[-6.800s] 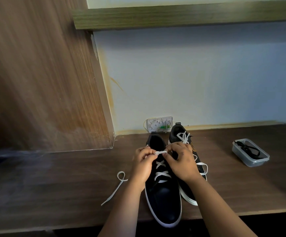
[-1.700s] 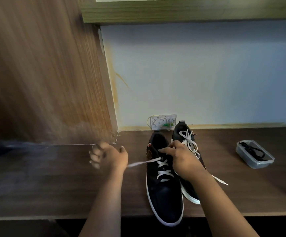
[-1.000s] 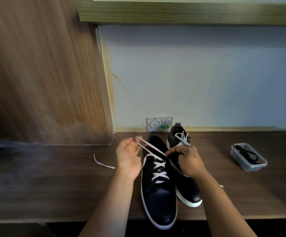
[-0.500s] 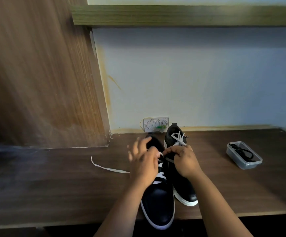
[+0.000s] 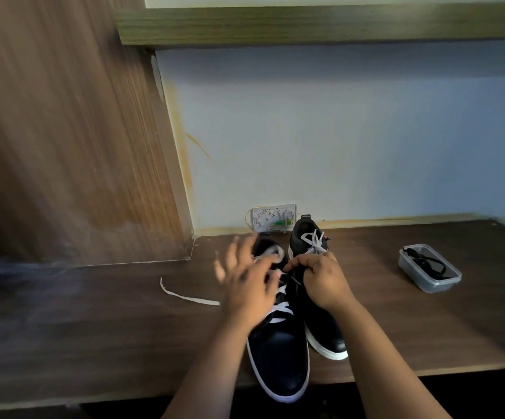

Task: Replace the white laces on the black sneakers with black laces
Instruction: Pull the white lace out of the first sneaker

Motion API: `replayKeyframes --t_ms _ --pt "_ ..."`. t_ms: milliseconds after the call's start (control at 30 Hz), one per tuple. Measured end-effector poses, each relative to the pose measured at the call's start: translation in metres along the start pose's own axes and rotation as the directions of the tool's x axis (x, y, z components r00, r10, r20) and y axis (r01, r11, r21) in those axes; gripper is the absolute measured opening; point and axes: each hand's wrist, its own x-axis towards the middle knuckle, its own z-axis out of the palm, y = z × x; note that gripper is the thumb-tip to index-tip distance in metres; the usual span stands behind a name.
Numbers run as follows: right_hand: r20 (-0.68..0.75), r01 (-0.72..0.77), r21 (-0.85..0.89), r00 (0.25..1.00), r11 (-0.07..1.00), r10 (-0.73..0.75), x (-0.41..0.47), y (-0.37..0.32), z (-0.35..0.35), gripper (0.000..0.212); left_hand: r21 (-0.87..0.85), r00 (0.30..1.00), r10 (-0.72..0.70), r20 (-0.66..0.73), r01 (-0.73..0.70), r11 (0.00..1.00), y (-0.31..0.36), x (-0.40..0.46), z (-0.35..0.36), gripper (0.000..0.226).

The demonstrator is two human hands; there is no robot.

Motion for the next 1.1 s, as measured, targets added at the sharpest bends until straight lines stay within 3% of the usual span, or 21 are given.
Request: replayKeyframes --t_ms 67,167,233,267,300,333,367,400,433,500,533,600,667,733,767,833,900,967,1033,1100 --pt "0.012 0.001 -0.002 1.0 1.0 -0.001 -0.002 0.0 -0.001 0.054 0.026 0.999 0.027 0.036 -0.028 0.999 0.009 -0.007 0.013 0.017" --pt "0.029 -0.017 0.023 0.999 1.0 0.016 -0.005 -0.001 -0.005 0.055 -0.026 0.998 -0.056 0.013 0.056 0.998 0.008 -0.003 0.013 0.006" --pt "0.038 -0.026 0.033 0.999 0.999 0.025 -0.005 -0.002 -0.006 0.055 -0.2 0.976 -0.206 -0.068 0.188 0.961 0.001 0.005 0.008 0.009" --pt "0.046 -0.031 0.038 0.999 0.999 0.03 -0.005 -0.002 -0.007 0.055 -0.424 0.929 -0.362 -0.071 0.3 0.854 0.0 0.012 -0.003 0.014" --pt "0.053 -0.041 0.048 0.998 0.998 0.039 -0.005 -0.003 -0.007 0.055 -0.694 0.841 -0.54 -0.011 0.383 0.61 0.0 0.019 -0.016 0.018" --pt "0.061 -0.052 0.056 0.997 0.997 0.048 -0.006 -0.005 -0.008 0.054 -0.873 0.747 -0.657 0.103 0.385 0.3 -0.001 0.025 -0.03 0.019" --pt "0.066 -0.056 0.057 0.996 0.997 0.052 -0.006 -0.008 -0.009 0.053 -0.936 0.685 -0.703 0.194 0.343 0.075 -0.004 0.029 -0.043 0.022" --pt "0.07 -0.051 0.043 0.996 0.998 0.048 -0.007 -0.011 -0.009 0.051 -0.941 0.685 -0.682 0.256 0.339 -0.013 -0.01 0.03 -0.057 0.033" --pt "0.067 -0.037 0.016 0.997 0.999 0.036 -0.008 -0.014 -0.009 0.046 -0.937 0.744 -0.594 0.306 0.347 -0.048 -0.017 0.029 -0.072 0.042" --pt "0.033 0.018 -0.113 0.999 0.993 -0.015 -0.01 -0.022 -0.007 0.033 -0.916 0.876 -0.268 0.401 0.383 -0.12 -0.03 0.023 -0.099 0.037" --pt "0.018 0.053 -0.214 0.999 0.975 -0.05 -0.011 -0.028 -0.006 0.031 -0.894 0.894 -0.083 0.44 0.427 -0.138 -0.034 0.019 -0.109 0.032" --pt "0.039 0.109 -0.418 0.994 0.902 -0.102 -0.015 -0.037 0.0 0.034 -0.874 0.868 0.18 0.463 0.481 -0.068 -0.046 0.013 -0.113 0.033" --pt "0.081 0.12 -0.522 0.993 0.844 -0.091 -0.018 -0.04 0.01 0.037 -0.865 0.847 0.261 0.462 0.496 -0.079 -0.047 0.012 -0.111 0.036" --pt "0.09 0.098 -0.519 0.994 0.849 -0.059 -0.02 -0.04 0.015 0.038 -0.856 0.85 0.146 0.506 0.516 -0.043 -0.037 0.015 -0.103 0.037" --pt "0.09 0.086 -0.503 0.995 0.86 -0.046 -0.02 -0.039 0.016 0.037 -0.846 0.846 0.019 0.532 0.531 0.048 -0.03 0.018 -0.097 0.036" --pt "0.11 0.081 -0.474 0.993 0.877 -0.032 -0.017 -0.037 0.018 0.034 -0.74 0.811 -0.258 0.525 0.585 0.332 -0.021 0.02 -0.075 0.03" --pt "0.133 0.072 -0.379 0.991 0.923 -0.023 -0.015 -0.034 0.02 0.029 -0.591 0.796 -0.398 0.456 0.606 0.533 -0.02 0.017 -0.051 0.013" --pt "0.149 0.03 -0.215 0.989 0.976 0.003 -0.015 -0.03 0.021 0.022 -0.466 0.786 -0.381 0.486 0.602 0.648 -0.023 0.009 -0.032 0.021" --pt "0.19 -0.059 -0.04 0.98 0.997 0.065 -0.014 -0.029 0.019 0.011 -0.407 0.761 -0.315 0.567 0.592 0.696 -0.025 0.005 -0.023 0.035" --pt "0.217 -0.175 0.183 0.967 0.967 0.134 -0.013 -0.034 0.017 0.009 -0.336 0.734 -0.285 0.616 0.572 0.748 -0.02 0.005 -0.022 0.031"
